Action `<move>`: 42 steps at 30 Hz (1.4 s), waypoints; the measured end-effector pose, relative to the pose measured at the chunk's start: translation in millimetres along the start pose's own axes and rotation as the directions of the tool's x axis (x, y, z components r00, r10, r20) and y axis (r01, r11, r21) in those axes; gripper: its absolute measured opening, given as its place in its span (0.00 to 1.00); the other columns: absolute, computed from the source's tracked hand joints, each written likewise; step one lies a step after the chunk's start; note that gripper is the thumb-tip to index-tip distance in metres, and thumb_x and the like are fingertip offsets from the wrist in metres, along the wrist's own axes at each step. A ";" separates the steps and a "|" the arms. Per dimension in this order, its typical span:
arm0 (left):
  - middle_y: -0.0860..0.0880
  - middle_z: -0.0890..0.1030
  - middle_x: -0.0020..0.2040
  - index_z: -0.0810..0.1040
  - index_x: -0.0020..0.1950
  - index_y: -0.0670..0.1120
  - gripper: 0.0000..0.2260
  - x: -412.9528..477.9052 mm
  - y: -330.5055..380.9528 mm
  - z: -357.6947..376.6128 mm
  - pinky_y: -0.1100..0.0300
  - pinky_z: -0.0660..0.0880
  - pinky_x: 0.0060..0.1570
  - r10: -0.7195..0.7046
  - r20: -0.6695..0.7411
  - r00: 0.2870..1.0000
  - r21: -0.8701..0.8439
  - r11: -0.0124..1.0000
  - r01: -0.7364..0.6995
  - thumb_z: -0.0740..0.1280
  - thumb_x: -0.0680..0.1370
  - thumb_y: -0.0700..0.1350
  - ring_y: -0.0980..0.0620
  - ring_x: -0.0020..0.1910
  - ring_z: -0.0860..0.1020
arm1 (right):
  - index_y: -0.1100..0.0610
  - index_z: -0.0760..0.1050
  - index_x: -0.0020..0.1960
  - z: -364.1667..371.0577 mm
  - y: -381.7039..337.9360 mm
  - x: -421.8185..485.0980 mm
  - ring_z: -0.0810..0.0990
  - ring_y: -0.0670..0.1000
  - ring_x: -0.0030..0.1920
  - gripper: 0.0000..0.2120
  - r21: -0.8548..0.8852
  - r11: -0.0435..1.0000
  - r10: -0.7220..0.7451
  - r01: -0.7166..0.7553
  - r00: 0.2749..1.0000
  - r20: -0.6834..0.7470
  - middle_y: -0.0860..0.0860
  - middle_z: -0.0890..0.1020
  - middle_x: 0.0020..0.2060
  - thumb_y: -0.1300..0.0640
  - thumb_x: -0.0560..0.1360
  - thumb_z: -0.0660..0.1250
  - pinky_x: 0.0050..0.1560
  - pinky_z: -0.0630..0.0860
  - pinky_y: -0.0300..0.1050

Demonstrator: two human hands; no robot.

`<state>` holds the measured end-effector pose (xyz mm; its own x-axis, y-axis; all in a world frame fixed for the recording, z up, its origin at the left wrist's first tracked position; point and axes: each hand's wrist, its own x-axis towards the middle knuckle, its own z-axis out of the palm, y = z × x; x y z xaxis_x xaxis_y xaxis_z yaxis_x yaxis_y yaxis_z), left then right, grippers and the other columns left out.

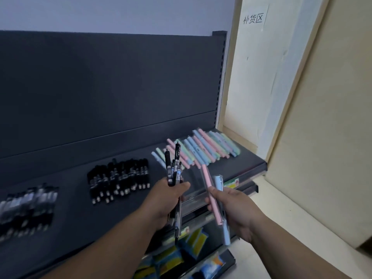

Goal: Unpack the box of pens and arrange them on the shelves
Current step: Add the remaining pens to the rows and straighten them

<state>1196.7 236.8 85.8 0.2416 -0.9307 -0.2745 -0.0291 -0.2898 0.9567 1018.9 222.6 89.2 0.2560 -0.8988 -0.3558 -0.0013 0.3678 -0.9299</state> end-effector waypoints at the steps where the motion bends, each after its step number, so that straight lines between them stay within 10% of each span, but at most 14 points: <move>1: 0.47 0.75 0.33 0.76 0.45 0.46 0.06 6.9 3.0 17.5 0.53 0.69 0.39 -0.006 -0.007 1.000 -0.026 1.000 0.006 0.71 0.75 0.47 0.48 0.32 0.71 | 0.62 0.79 0.43 -18.6 -5.6 6.0 0.77 0.53 0.37 0.12 -0.010 1.000 0.005 -0.005 1.000 0.001 0.58 0.81 0.37 0.52 0.78 0.67 0.44 0.73 0.48; 24: 0.48 0.75 0.33 0.79 0.48 0.42 0.08 105.9 63.8 38.6 0.60 0.70 0.31 -0.001 -0.241 0.971 -0.147 0.989 -0.036 0.71 0.75 0.47 0.52 0.30 0.73 | 0.63 0.77 0.57 -38.1 -79.1 136.7 0.78 0.51 0.33 0.13 -0.070 0.982 0.191 -0.178 0.931 0.310 0.58 0.80 0.39 0.53 0.80 0.64 0.32 0.75 0.42; 28: 0.48 0.75 0.36 0.79 0.48 0.44 0.07 113.6 72.1 14.4 0.58 0.69 0.35 0.002 -0.380 0.925 -0.228 0.969 -0.095 0.71 0.75 0.47 0.50 0.35 0.72 | 0.62 0.79 0.52 -23.9 -88.7 160.7 0.80 0.57 0.43 0.11 -0.176 0.983 0.097 -0.059 0.972 0.215 0.58 0.81 0.44 0.54 0.79 0.64 0.47 0.81 0.53; 34: 0.46 0.75 0.37 0.78 0.49 0.44 0.08 116.3 72.0 -4.9 0.57 0.69 0.34 -0.013 -0.558 0.830 -0.290 0.940 -0.180 0.72 0.74 0.46 0.50 0.35 0.71 | 0.61 0.80 0.44 4.8 -117.3 202.9 0.83 0.55 0.38 0.16 -0.638 0.734 -0.123 0.233 0.969 0.213 0.55 0.83 0.35 0.48 0.77 0.64 0.46 0.82 0.57; 42: 0.48 0.75 0.34 0.75 0.41 0.47 0.06 110.3 80.9 -1.1 0.57 0.70 0.35 -0.072 -0.693 0.718 -0.373 0.887 -0.271 0.71 0.75 0.42 0.51 0.34 0.72 | 0.54 0.70 0.68 14.9 -117.1 245.5 0.76 0.51 0.57 0.21 -0.852 0.279 -0.266 0.443 0.888 0.375 0.51 0.82 0.53 0.56 0.76 0.66 0.53 0.69 0.36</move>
<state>1222.1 110.9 133.0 0.8474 -0.4925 -0.1984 0.2703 0.0785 0.9596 1096.3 -37.6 112.2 0.5898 -0.8068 -0.0342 -0.7108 -0.4987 -0.4961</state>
